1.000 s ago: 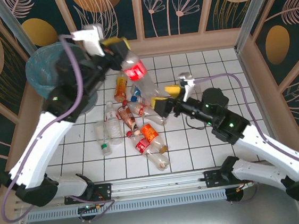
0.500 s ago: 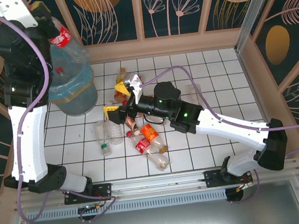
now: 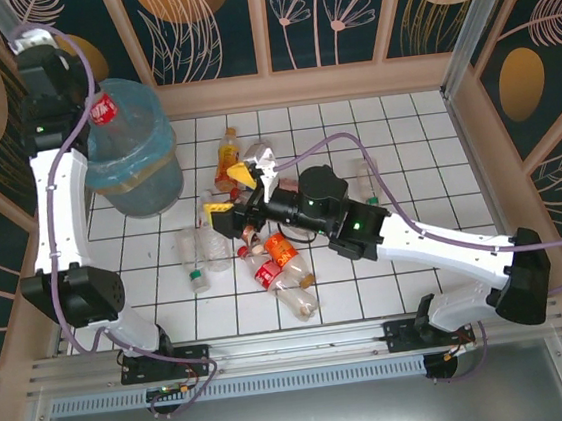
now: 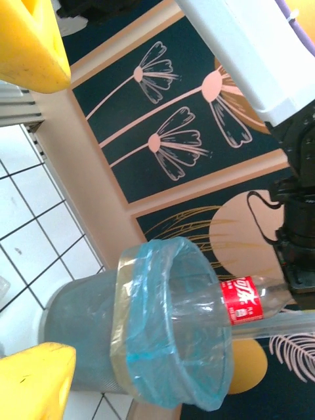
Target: Put the plastic bottles in the bin
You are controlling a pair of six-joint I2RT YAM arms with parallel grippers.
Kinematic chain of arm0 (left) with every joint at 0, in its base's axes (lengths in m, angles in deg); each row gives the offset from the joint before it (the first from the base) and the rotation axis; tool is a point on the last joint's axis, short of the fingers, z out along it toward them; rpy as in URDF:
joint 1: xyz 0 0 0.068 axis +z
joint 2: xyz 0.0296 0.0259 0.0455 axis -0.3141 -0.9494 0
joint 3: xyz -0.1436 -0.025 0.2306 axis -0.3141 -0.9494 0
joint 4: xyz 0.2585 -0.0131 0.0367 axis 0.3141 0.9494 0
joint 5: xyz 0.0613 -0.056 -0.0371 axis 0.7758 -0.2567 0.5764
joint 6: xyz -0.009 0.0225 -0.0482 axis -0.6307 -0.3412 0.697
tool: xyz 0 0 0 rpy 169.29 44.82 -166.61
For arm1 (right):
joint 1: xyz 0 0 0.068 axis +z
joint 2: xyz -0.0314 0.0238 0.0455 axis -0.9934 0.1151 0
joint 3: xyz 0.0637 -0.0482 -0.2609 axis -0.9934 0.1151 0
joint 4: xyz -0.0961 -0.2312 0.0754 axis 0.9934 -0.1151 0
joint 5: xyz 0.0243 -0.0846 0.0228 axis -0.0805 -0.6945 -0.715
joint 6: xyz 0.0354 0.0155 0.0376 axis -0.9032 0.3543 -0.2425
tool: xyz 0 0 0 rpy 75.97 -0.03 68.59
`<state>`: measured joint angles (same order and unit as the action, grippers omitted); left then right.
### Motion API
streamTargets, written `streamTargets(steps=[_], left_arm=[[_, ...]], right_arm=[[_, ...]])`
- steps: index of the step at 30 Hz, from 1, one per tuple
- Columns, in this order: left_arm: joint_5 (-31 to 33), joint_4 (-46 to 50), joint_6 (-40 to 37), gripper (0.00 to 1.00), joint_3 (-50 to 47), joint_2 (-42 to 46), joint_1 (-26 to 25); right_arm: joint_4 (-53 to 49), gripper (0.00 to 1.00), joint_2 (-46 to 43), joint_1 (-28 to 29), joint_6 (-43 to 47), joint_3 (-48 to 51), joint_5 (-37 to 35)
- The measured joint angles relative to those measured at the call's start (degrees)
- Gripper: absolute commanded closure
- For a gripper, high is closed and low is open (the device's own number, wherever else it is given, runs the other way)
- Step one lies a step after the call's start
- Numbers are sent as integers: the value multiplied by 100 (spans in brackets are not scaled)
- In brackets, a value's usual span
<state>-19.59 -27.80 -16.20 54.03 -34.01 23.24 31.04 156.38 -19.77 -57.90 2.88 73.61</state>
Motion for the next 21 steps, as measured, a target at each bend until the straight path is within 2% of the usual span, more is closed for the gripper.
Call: streamTargets(steps=[6, 12, 17, 20, 21], left_arm=[[-597, -968, 63, 100, -1408, 2, -4], [-719, -1731, 20, 100, -2315, 13, 11], [-741, -2068, -4, 100, -2691, 13, 11], [-741, -2273, -4, 90, -2844, 15, 11], [-739, -2321, -4, 82, -2905, 24, 11]], right_arm=[[28, 2, -20, 0, -116, 306, -205], [-4, 2, 61, 4, -195, 372, -295], [-13, 2, 306, 4, -234, 372, -297], [-31, 2, 442, 4, -289, 372, -286], [-42, 2, 472, 4, -308, 372, -278]])
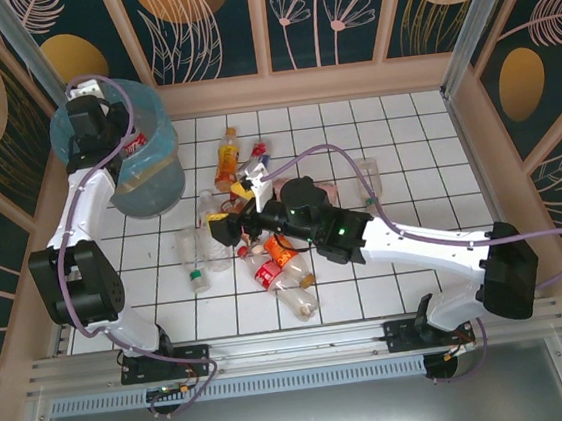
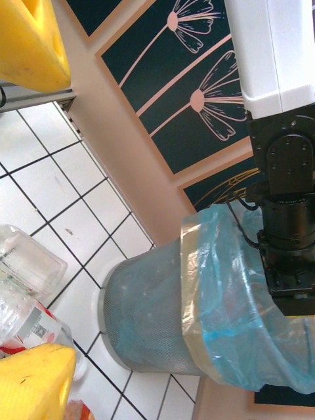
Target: Put the plastic bottles in the bin
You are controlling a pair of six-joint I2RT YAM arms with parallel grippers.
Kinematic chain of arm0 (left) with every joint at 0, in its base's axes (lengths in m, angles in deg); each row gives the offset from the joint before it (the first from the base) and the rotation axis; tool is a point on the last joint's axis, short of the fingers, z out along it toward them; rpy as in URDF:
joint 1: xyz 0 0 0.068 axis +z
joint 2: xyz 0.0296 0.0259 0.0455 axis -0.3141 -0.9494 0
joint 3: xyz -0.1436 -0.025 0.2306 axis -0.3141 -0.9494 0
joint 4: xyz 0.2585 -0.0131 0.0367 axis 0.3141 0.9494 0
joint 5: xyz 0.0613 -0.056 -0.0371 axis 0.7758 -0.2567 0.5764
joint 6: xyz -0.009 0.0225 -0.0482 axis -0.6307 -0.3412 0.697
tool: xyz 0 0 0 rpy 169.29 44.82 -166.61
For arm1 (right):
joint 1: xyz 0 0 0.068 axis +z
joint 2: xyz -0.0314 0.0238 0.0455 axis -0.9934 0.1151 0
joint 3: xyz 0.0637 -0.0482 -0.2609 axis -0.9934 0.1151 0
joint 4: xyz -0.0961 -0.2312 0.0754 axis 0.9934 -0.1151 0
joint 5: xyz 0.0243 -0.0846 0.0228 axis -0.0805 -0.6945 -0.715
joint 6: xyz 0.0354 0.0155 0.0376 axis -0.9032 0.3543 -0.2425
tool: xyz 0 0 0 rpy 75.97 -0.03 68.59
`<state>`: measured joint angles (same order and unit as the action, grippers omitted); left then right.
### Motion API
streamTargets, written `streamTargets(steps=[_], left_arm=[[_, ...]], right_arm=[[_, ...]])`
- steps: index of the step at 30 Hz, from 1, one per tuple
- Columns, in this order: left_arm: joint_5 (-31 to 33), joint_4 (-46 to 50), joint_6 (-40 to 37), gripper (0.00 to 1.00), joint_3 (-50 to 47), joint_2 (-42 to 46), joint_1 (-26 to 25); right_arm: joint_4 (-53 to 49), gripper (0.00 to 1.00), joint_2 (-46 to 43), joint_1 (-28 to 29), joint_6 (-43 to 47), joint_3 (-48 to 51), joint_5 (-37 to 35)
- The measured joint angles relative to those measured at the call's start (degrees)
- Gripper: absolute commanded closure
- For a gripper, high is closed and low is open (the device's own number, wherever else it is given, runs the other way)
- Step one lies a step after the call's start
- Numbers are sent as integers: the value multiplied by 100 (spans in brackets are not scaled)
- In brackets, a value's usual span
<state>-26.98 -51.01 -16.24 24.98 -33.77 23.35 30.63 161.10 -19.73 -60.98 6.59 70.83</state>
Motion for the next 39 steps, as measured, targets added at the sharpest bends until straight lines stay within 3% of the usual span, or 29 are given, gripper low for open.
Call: streamTargets(steps=[3, 5, 11, 16, 27, 39], left_arm=[[7, -87, -22, 47, -109, 9, 0], [0, -94, -31, 39, -109, 9, 0], [-20, -98, 4, 39, -105, 15, -7], [-92, -98, 83, 49, -105, 90, -7], [-68, 85, 223, 55, -105, 236, -7], [-286, 597, 420, 57, 203, 1895, -205]], right_arm=[[-9, 1, 46, 2, -52, 0, 2], [-11, 1, 57, 11, -57, -2, 0], [-81, 1, 63, 11, -55, -2, 2], [-131, 1, 66, 11, -55, -4, 0], [-138, 1, 66, 11, -164, -4, -2], [-1104, 1, 160, -229, -363, -326, -201]])
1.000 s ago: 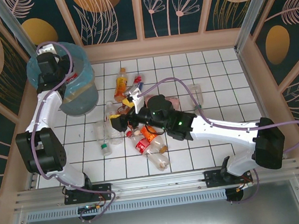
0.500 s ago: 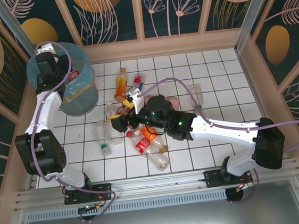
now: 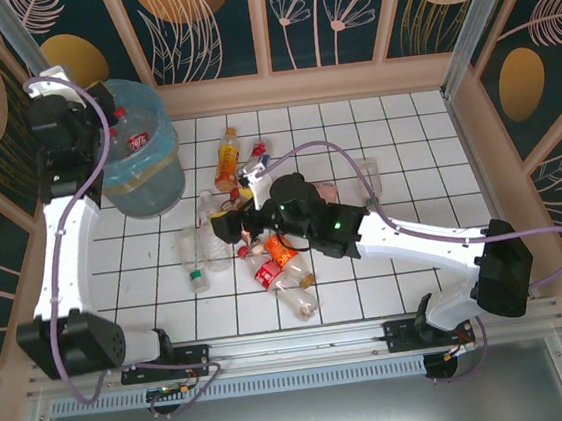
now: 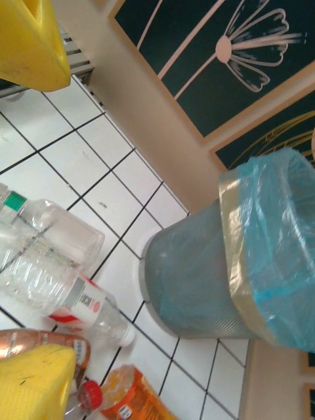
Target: Put the plastic bottles in the bin
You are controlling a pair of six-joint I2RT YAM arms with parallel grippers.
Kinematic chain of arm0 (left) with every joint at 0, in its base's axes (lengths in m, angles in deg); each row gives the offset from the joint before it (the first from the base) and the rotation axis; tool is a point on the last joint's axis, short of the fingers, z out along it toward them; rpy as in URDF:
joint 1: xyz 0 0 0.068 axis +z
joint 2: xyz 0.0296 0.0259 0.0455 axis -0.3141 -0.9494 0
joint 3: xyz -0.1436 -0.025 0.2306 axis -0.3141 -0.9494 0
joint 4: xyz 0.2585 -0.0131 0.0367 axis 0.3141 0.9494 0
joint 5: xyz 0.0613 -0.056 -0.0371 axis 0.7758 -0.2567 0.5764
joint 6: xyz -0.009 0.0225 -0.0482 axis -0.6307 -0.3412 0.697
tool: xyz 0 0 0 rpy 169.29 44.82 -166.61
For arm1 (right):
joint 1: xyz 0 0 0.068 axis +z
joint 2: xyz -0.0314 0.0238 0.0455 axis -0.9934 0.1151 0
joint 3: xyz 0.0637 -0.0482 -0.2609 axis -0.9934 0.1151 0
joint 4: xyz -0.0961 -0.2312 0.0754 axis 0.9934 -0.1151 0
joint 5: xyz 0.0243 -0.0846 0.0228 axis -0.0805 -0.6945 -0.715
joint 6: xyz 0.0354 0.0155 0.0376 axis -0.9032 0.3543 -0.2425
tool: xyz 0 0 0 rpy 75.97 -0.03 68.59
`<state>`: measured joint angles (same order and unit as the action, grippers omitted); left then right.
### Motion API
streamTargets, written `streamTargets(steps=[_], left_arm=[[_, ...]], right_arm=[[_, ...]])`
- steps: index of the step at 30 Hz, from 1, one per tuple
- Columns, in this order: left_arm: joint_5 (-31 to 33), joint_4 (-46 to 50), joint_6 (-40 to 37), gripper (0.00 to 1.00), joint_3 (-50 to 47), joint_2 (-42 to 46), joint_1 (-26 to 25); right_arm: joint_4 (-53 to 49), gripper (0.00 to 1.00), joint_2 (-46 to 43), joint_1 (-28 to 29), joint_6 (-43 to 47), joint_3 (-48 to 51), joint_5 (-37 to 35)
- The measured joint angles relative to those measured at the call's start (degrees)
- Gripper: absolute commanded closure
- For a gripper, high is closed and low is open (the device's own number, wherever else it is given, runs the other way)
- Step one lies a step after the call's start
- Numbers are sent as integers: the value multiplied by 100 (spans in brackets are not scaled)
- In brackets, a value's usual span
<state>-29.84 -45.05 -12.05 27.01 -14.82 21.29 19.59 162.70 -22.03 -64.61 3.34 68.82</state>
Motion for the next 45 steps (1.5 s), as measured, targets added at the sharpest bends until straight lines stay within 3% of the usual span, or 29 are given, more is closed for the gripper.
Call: streamTargets(steps=[4, 8, 9, 16, 24, 29, 45], left_arm=[[85, 170, -203, 56, 7, 483, -894], [-13, 352, -275, 55, -417, 804, -1650], [-98, 424, -293, 55, -662, 918, -1834], [-973, 1084, -275, 49, -1912, 1176, -3091], [-1530, 1475, 61, 47, -3410, 1915, -3128], [-1578, 1674, 219, 46, -3585, 1919, -3128], [-920, 1993, 249, 42, -3442, 1552, -3128]], right_arm=[[-44, 1, -103, -531, -433, 254, 627], [-330, 28, -332, -817, -634, 651, 1126], [-483, 32, -352, -776, -643, 678, 1165], [-1777, 31, -212, 125, -566, 678, 741], [-2715, 25, 219, 804, -778, 839, 149], [-3106, 21, 461, 1027, -938, 839, -122], [-3580, 21, 1397, 1239, -1038, 538, -195]])
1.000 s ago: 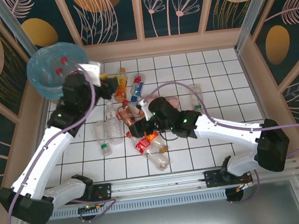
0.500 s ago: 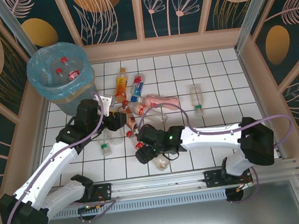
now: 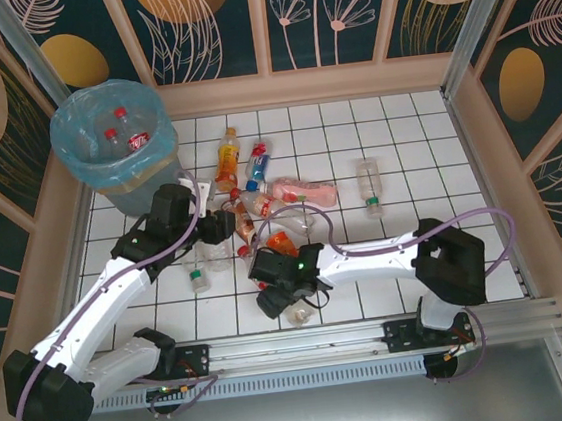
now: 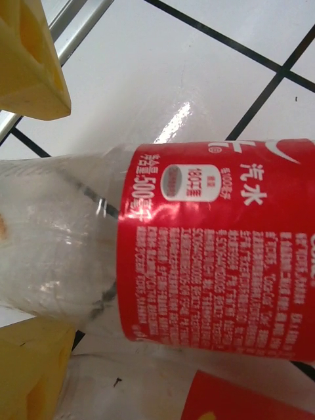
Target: Put the plastic bottles in the bin
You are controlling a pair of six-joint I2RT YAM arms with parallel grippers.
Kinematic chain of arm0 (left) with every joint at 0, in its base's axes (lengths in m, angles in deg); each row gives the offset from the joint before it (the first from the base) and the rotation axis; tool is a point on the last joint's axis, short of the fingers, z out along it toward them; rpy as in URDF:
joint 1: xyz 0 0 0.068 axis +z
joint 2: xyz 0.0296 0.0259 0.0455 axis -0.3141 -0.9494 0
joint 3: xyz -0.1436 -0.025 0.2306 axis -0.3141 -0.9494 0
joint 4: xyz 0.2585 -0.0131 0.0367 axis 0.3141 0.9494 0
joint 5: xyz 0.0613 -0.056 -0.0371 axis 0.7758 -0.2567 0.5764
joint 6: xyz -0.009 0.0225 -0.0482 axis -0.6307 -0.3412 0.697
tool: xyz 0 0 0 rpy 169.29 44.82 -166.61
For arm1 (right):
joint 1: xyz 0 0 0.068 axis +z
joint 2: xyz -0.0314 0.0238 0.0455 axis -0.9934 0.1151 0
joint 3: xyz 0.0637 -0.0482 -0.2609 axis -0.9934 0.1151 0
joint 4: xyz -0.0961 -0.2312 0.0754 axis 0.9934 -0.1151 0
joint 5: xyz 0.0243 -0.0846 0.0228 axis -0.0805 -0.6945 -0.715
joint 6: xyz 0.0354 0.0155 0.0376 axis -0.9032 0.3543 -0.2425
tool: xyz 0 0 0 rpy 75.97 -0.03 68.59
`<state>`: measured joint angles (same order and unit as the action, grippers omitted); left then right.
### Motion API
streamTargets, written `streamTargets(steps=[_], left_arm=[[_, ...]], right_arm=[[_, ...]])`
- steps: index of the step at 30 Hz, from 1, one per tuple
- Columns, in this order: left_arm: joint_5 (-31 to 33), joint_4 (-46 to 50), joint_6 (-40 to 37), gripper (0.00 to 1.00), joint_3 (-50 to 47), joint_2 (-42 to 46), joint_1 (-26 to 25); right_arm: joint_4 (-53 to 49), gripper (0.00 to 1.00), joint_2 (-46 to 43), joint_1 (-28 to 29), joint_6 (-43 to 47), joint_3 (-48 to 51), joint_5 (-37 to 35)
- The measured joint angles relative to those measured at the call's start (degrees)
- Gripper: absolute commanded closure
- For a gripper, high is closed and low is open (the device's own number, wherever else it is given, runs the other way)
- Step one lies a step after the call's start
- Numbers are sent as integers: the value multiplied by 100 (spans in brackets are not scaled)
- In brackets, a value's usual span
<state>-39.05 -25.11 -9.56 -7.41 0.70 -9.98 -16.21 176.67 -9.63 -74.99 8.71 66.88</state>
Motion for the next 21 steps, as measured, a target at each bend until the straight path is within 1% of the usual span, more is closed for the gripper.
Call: streamTargets(steps=[3, 7, 14, 17, 21], left_arm=[[114, 9, -46, 42, 59, 2, 0], [251, 70, -90, 41, 70, 2, 0], [382, 173, -105, 41, 177, 39, 0], [385, 203, -105, 40, 332, 111, 0], [455, 184, -109, 39, 566, 271, 0]], right_arm=[[0, 21, 144, 24, 0, -81, 4], [2, 25, 286, 28, -2, -120, 37], [-20, 37, 339, 28, -7, -131, 116], [-17, 41, 295, 28, -26, -131, 142], [-17, 44, -57, 28, -46, -127, 177]])
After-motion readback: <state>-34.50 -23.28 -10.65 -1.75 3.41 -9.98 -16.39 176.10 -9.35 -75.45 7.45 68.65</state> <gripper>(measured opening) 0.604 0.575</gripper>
